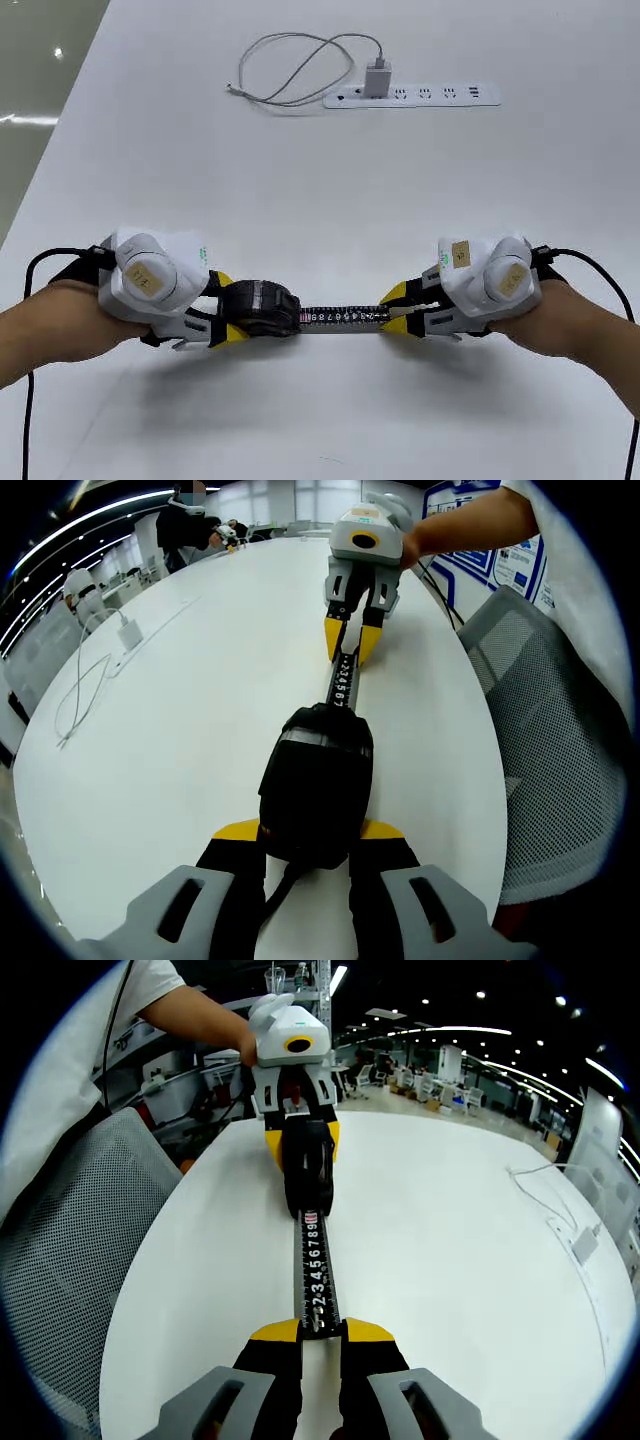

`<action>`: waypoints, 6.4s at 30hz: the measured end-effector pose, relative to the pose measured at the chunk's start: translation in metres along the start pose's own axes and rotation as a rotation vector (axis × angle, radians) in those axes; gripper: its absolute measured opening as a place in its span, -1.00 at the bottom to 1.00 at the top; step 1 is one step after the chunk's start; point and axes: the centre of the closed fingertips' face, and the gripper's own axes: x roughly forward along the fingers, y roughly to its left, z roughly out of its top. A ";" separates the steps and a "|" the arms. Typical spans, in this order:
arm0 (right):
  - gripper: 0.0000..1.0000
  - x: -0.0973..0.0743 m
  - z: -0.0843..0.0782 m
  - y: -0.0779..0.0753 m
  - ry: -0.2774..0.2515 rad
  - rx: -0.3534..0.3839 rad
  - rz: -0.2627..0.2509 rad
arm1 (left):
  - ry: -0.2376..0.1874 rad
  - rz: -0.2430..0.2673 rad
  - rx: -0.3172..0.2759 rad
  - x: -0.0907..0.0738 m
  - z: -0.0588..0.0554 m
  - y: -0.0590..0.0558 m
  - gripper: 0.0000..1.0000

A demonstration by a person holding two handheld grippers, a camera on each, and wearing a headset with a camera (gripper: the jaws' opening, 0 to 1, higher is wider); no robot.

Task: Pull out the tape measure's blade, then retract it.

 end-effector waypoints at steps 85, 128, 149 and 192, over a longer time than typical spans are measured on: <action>-0.82 -0.078 -0.071 -0.006 0.143 0.028 -0.066 | 0.009 -0.004 0.002 -0.001 0.002 -0.002 -0.46; -0.81 -0.097 -0.091 -0.005 0.223 0.035 -0.082 | 0.019 0.010 0.001 0.000 0.004 -0.001 -0.46; -0.78 -0.093 -0.097 -0.005 0.251 0.039 -0.068 | 0.018 0.031 -0.029 0.000 0.005 -0.001 -0.44; -0.57 -0.105 -0.086 -0.010 0.197 0.184 -0.126 | -0.006 0.062 -0.059 -0.005 0.003 0.003 -0.39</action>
